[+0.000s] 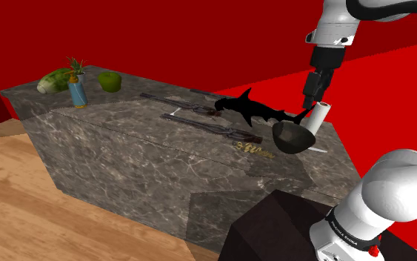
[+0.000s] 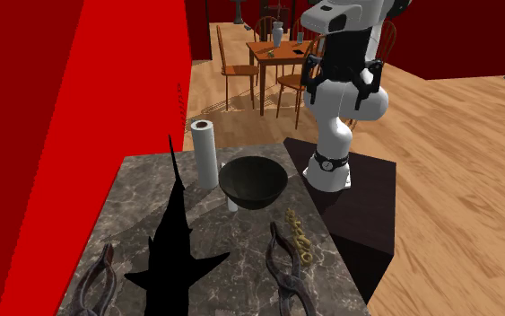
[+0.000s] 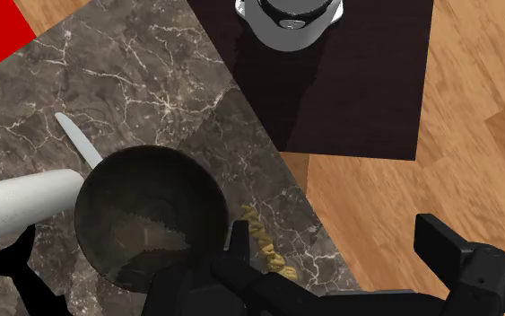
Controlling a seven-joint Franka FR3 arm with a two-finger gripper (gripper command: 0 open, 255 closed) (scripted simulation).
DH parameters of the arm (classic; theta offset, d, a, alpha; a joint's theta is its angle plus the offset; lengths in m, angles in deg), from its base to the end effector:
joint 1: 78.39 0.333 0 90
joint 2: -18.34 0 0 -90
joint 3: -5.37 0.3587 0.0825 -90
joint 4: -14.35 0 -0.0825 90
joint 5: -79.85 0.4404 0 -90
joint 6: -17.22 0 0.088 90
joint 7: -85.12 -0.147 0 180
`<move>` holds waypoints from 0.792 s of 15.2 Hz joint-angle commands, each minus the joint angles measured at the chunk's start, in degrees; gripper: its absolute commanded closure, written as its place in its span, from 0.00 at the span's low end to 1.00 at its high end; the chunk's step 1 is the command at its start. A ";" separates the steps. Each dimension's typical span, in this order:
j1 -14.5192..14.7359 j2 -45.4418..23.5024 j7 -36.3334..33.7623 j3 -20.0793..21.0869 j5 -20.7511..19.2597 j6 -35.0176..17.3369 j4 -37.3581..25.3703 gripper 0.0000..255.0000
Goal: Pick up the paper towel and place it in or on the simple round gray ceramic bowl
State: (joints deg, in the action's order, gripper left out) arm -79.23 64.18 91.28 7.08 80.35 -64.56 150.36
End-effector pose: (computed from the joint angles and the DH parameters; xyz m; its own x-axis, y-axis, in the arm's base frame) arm 0.3064 0.0082 0.5649 0.9829 0.1115 -0.1466 0.1122 -0.9937 -0.0031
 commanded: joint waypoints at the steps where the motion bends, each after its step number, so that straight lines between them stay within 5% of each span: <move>1: 0.00 0.00 0.00 0.00 0.00 0.00 0.00 0.00; 12: -4.46 -1.93 15.88 -14.21 -11.54 -12.80 4.65 0.00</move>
State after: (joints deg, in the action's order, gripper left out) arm -83.23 62.50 105.53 -5.70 69.88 -76.13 154.80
